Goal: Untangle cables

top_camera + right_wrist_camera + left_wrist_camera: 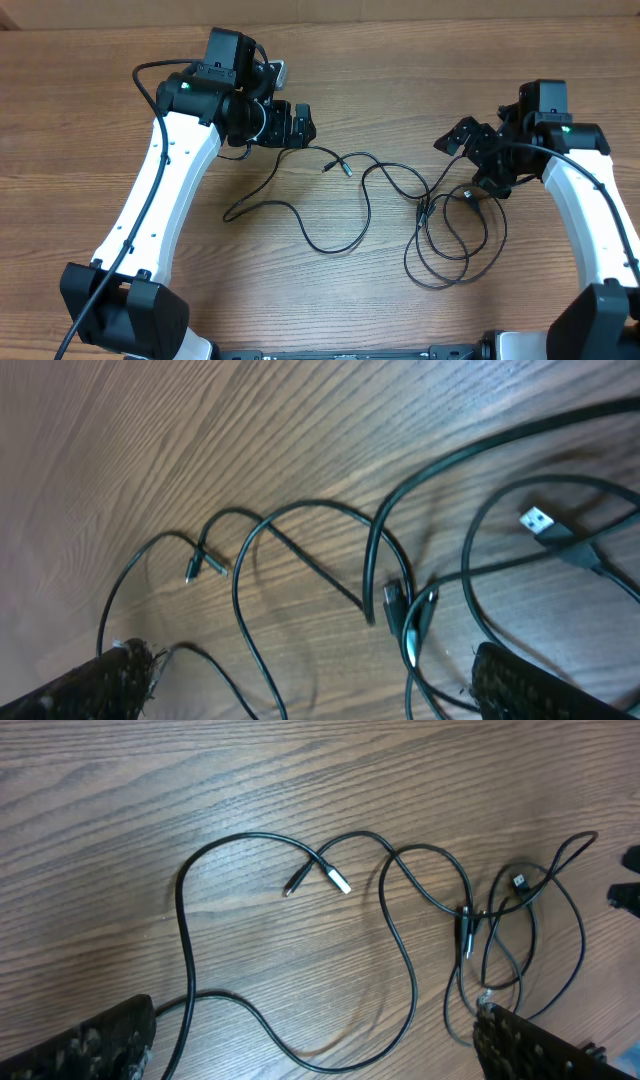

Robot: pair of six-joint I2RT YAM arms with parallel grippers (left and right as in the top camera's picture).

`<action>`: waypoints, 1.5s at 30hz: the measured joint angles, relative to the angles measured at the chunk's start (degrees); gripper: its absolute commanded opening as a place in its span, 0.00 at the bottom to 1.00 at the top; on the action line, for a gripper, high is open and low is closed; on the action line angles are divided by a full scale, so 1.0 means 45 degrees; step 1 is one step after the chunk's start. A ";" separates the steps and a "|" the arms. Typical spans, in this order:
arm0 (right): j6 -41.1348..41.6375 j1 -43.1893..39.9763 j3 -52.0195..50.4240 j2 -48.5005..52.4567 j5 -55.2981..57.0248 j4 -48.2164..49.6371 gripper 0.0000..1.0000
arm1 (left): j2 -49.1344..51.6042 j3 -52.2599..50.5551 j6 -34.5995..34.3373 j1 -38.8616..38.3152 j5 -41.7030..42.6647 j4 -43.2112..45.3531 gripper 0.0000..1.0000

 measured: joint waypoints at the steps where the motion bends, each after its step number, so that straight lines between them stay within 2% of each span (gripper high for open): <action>1: 0.0019 -0.0005 0.0000 0.0073 0.0000 0.0126 1.00 | 0.0000 0.0000 0.0000 0.0000 -0.0010 0.0000 1.00; 9: 0.0355 0.0000 -0.0243 0.0267 0.0053 0.1719 1.00 | 0.0000 0.0000 -0.0005 0.0000 -0.0029 0.0000 1.00; 15: 0.0947 0.0000 -0.0578 0.0267 0.0709 0.1695 1.00 | 0.0000 0.0000 0.0000 0.0000 -0.0029 0.0000 1.00; 20: 0.1962 0.0000 -0.0937 0.0267 0.1341 0.1894 1.00 | 0.0000 0.0000 -0.0005 0.0000 -0.0024 0.0000 1.00; 28: 0.3891 0.0000 -0.2079 0.0267 0.2006 0.3721 1.00 | 0.0000 0.0000 -0.0005 0.0000 -0.0029 0.0000 1.00; 34: 0.5192 -0.0005 -0.2288 0.0267 0.2759 0.3900 1.00 | 0.0000 0.0000 -0.0005 0.0000 -0.0029 -0.0005 1.00; 45: 0.6003 -0.0005 -0.2288 0.0899 0.3832 0.4221 1.00 | 0.0000 0.0000 -0.0005 0.0000 -0.0029 -0.0005 1.00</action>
